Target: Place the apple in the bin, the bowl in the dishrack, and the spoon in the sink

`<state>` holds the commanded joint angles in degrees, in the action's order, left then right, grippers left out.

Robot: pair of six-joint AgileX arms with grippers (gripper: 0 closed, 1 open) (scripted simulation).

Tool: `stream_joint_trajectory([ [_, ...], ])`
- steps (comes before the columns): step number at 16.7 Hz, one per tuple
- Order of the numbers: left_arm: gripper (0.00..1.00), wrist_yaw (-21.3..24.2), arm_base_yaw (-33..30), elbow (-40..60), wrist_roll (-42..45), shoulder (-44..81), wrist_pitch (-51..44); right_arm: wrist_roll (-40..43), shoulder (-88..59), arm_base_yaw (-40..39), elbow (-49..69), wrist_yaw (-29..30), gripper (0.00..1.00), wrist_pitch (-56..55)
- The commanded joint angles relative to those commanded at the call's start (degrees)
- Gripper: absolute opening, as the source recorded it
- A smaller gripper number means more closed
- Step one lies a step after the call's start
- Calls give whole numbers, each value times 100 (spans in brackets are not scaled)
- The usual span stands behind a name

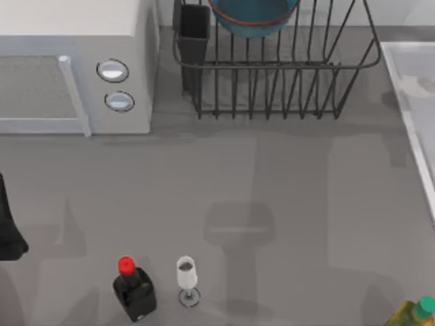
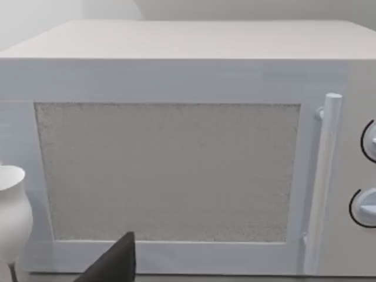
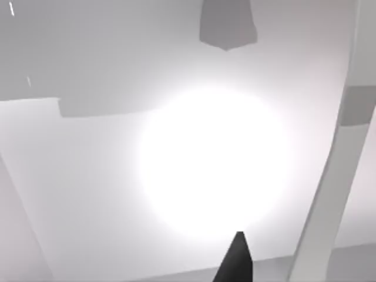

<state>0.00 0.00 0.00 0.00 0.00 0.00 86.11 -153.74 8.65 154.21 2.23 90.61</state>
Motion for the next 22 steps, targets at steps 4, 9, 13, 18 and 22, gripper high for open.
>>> stream_joint_trajectory([
  [4, 100, 0, 0, 0, 0, 0, 0, 16, 300, -13, -1065, -4, 0, -709],
  [9, 100, 0, 0, 0, 0, 0, 0, 22, 391, -17, -1346, -5, 0, -930],
  [13, 100, 0, 0, 0, 0, 0, 0, 22, 391, -17, -1346, -5, 23, -930],
  [18, 100, 0, 0, 0, 0, 0, 0, 22, 391, -17, -1346, -5, 60, -930],
  [22, 100, 0, 0, 0, 0, 0, 0, 22, 391, -17, -1346, -5, 90, -930],
])
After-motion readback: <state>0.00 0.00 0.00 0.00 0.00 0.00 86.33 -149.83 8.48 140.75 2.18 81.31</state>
